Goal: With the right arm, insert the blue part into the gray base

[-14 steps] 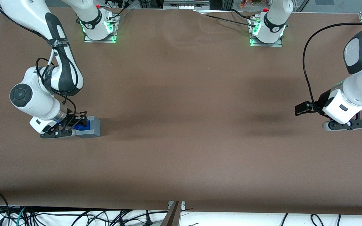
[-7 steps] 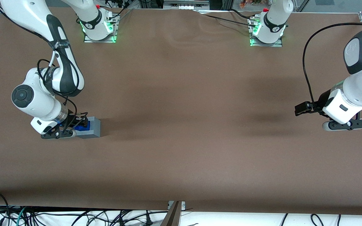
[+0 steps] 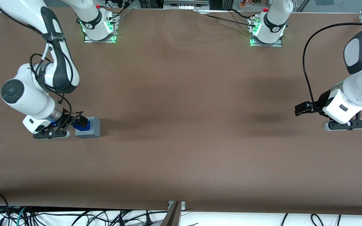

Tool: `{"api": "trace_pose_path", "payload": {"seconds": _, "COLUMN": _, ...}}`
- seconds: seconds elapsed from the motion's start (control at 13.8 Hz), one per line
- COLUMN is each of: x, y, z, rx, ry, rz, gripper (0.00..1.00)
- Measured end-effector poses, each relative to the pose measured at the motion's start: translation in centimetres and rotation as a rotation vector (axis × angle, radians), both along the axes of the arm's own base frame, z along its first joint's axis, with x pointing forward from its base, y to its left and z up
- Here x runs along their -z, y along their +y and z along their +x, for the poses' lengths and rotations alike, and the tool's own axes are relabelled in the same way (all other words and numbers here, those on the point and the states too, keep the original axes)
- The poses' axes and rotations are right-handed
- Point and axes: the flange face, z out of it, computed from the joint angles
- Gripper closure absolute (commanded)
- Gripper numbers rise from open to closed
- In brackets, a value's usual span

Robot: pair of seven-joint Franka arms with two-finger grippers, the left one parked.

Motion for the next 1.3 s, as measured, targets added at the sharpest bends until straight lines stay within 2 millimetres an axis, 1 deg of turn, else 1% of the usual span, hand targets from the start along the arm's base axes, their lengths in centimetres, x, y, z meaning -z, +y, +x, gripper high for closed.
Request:
{"api": "trace_pose_path", "payload": {"seconds": 0.14, "x": -6.0, "y": -0.1, "z": -0.3, "rx": -0.001, "ry": 0.052, "rz": 0.019, "gripper": 0.01}}
{"api": "trace_pose_path", "payload": {"seconds": 0.29, "x": -12.9, "y": -1.3, "z": -1.0, "rx": 0.009, "ry": 0.081, "rz": 0.031, "gripper": 0.01}}
{"api": "trace_pose_path", "payload": {"seconds": 0.36, "x": -15.9, "y": -1.9, "z": -1.6, "rx": 0.013, "ry": 0.09, "rz": 0.036, "gripper": 0.01}}
{"api": "trace_pose_path", "payload": {"seconds": 0.43, "x": -18.4, "y": -2.4, "z": -2.4, "rx": 0.015, "ry": 0.097, "rz": 0.042, "gripper": 0.01}}
{"api": "trace_pose_path", "payload": {"seconds": 0.51, "x": -20.5, "y": -2.6, "z": -3.2, "rx": 0.013, "ry": 0.098, "rz": 0.048, "gripper": 0.01}}
{"api": "trace_pose_path", "payload": {"seconds": 0.58, "x": -21.9, "y": -2.8, "z": -4.1, "rx": 0.01, "ry": 0.097, "rz": 0.05, "gripper": 0.01}}
{"api": "trace_pose_path", "payload": {"seconds": 0.65, "x": -22.7, "y": -3.0, "z": -4.6, "rx": 0.008, "ry": 0.099, "rz": 0.05, "gripper": 0.01}}
{"api": "trace_pose_path", "payload": {"seconds": 0.72, "x": -23.0, "y": -3.0, "z": -4.9, "rx": 0.008, "ry": 0.105, "rz": 0.048, "gripper": 0.01}}
{"api": "trace_pose_path", "payload": {"seconds": 1.01, "x": -22.4, "y": -2.8, "z": -5.3, "rx": 0.038, "ry": 0.142, "rz": 0.029, "gripper": 0.01}}
{"api": "trace_pose_path", "payload": {"seconds": 1.3, "x": -22.4, "y": -3.0, "z": -5.8, "rx": 0.041, "ry": 0.154, "rz": 0.031, "gripper": 0.01}}
